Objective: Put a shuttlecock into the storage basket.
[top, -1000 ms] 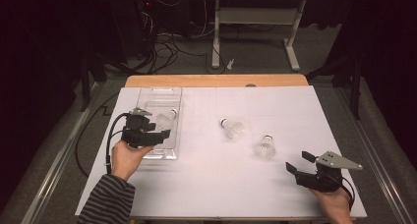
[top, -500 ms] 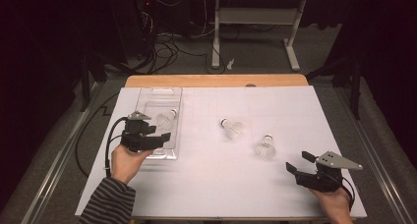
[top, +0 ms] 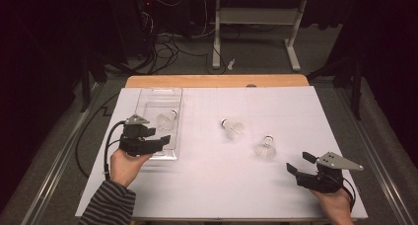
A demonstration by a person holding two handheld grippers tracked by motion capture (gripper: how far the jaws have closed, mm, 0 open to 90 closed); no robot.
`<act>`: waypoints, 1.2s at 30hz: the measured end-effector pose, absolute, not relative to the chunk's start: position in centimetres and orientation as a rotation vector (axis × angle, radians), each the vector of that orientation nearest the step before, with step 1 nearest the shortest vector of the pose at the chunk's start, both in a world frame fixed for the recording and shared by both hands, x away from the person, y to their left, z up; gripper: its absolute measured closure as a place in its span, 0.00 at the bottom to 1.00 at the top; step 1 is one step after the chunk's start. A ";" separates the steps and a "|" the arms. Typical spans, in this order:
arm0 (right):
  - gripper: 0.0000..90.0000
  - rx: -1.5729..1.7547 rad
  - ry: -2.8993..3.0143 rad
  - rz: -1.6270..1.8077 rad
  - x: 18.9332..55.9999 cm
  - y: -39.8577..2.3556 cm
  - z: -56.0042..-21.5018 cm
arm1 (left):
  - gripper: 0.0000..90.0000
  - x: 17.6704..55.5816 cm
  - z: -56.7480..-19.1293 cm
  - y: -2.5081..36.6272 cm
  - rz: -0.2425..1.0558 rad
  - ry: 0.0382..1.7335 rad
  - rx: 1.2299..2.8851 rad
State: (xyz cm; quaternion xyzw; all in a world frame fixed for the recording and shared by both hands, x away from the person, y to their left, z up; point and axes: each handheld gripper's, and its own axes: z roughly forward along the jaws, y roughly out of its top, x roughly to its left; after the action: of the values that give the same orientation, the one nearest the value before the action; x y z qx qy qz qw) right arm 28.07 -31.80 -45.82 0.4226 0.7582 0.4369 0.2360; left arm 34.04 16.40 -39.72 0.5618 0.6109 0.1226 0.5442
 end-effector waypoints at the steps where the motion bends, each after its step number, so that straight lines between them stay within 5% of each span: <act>1: 0.30 1.157 2.079 1.198 28.1 -31.8 -45.8 | 0.40 34.0 -39.7 16.4 0.289 1.449 1.328; 36: 0.30 1.163 2.073 1.203 28.3 -31.6 -45.7 | 0.39 31.7 -40.6 17.6 0.300 1.394 1.269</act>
State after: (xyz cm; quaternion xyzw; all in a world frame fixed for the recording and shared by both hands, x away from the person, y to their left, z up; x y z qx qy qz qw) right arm 28.30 -31.59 -45.72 0.4241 0.7562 0.4387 0.2366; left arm 31.72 17.56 -40.59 0.5424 0.5958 0.1283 0.5782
